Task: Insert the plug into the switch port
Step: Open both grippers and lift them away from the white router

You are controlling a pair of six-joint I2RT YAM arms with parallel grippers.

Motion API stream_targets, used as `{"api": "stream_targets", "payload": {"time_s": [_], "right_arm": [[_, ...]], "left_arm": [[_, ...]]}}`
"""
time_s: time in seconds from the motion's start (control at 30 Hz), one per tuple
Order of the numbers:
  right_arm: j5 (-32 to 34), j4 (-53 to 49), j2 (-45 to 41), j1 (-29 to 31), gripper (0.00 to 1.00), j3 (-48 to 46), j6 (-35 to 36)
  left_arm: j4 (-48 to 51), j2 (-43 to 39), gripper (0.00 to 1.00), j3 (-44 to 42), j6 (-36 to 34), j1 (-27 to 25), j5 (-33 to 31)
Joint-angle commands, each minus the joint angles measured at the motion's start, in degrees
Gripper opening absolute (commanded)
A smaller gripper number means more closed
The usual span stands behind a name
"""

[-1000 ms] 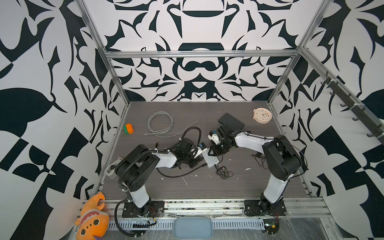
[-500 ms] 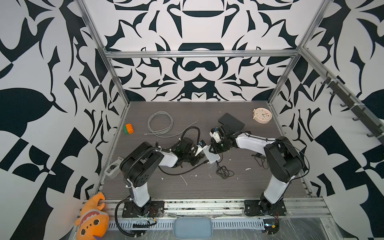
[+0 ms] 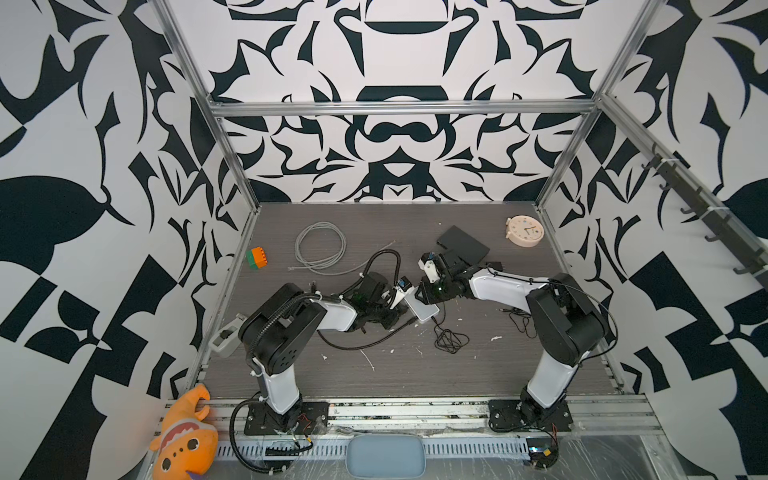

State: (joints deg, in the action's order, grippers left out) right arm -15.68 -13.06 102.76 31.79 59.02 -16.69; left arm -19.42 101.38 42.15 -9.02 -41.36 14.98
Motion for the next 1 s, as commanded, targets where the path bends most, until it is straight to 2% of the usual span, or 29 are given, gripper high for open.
{"api": "stream_targets", "payload": {"time_s": [0.0,0.17,0.23,0.4,0.53,0.67,0.77,0.97], "right_arm": [[-13.63,-11.46,3.50,3.23,0.45,1.46,-0.88],[-10.58,-13.90,2.28,0.00,0.51,5.38,1.47],[-10.03,-15.11,0.97,-1.21,0.52,6.30,2.14],[-8.65,-17.14,-3.55,-2.61,0.53,6.82,2.12],[-8.56,-16.79,-6.07,-2.63,0.55,3.92,1.41],[-8.30,-10.31,-4.88,-2.62,0.55,-0.54,0.58],[-8.81,-7.62,-2.40,-2.48,0.55,-0.73,-0.39],[-8.36,-5.23,-0.51,2.54,0.54,-0.19,-2.90]], "left_arm": [[0.11,-3.41,0.11,3.74,0.23,-1.00,-0.57],[2.55,-8.11,0.34,2.16,1.86,-1.00,-1.81],[4.28,-10.65,0.39,1.89,2.28,-1.00,-2.70],[5.00,-16.16,0.42,2.27,4.53,-0.69,-5.47],[3.14,-18.25,0.46,3.48,10.68,-0.39,-14.38],[5.77,-17.82,0.50,6.23,16.55,0.12,-22.59],[8.26,-17.89,0.51,8.02,20.55,0.83,-26.30],[14.89,-18.52,0.54,10.19,26.28,4.42,-34.09]]}}
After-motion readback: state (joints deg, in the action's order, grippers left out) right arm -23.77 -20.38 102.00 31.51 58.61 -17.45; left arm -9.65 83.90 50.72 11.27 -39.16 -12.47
